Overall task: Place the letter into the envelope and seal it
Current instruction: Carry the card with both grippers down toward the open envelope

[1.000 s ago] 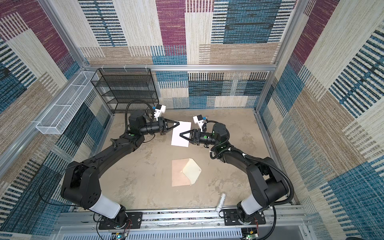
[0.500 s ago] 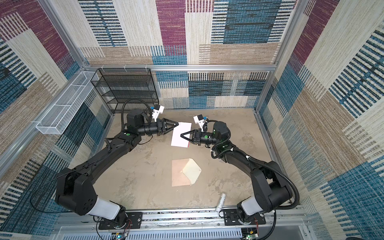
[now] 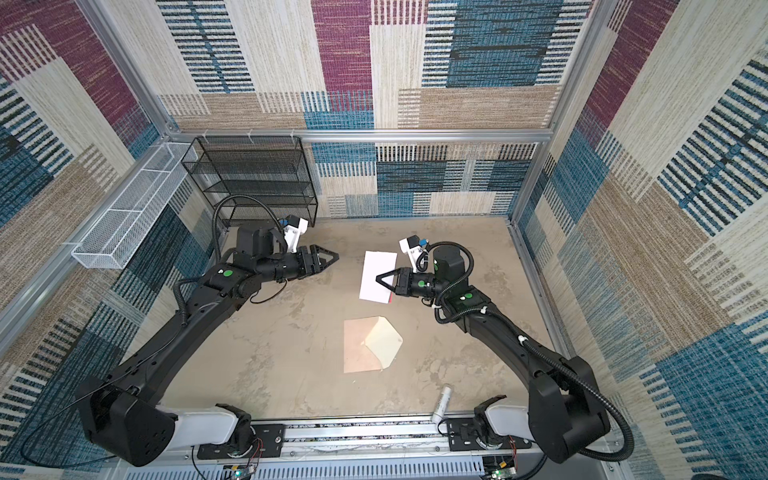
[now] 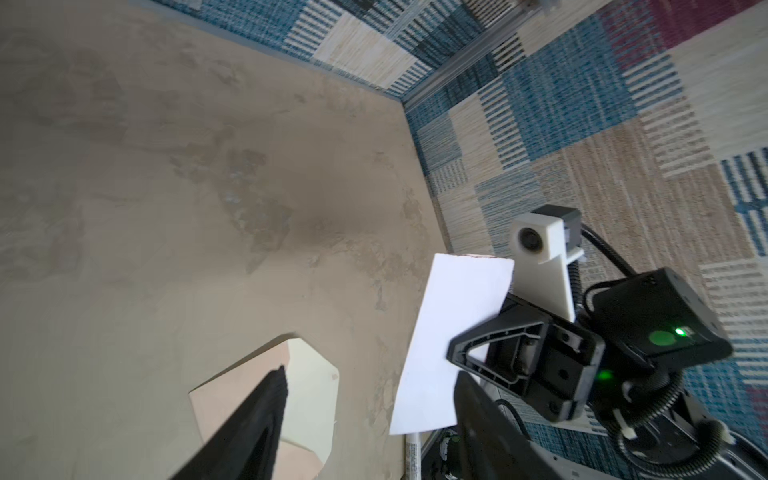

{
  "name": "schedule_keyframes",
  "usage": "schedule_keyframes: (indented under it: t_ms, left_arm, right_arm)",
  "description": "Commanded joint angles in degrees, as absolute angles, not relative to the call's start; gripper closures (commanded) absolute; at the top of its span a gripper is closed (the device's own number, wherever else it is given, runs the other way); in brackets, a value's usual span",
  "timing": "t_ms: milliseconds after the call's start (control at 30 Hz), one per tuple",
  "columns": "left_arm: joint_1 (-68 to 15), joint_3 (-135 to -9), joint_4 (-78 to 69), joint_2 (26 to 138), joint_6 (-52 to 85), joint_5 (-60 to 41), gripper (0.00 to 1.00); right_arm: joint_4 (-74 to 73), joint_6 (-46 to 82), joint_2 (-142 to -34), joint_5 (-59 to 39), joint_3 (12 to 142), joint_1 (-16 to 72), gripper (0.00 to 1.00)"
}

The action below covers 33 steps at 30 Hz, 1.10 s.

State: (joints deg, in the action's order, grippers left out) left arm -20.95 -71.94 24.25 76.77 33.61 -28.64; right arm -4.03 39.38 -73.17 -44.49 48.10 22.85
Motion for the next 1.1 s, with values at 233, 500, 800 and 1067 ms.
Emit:
schedule_keyframes:
  t_ms: [233, 500, 800, 1067]
  left_arm:
    - [-22.8, -58.2, 30.6, 77.4, 39.7, -31.2, 0.5]
    - [-26.1, -51.6, 23.3, 80.6, 45.1, -32.7, 0.54]
    - [-27.1, -47.9, 15.3, 84.6, 48.7, -36.4, 0.52]
    - [-27.2, -47.2, 10.8, 88.2, 50.5, -38.0, 0.52]
  right_arm:
    - [5.7, 34.0, -65.4, -37.2, 34.7, 23.4, 1.0]
    - [6.4, 32.0, -63.5, -34.8, 29.8, 23.5, 1.0]
    - [4.7, 29.8, -67.3, -33.4, 28.2, 24.2, 1.0]
    - [3.5, 27.8, -73.0, -33.0, 29.9, 25.2, 1.0]
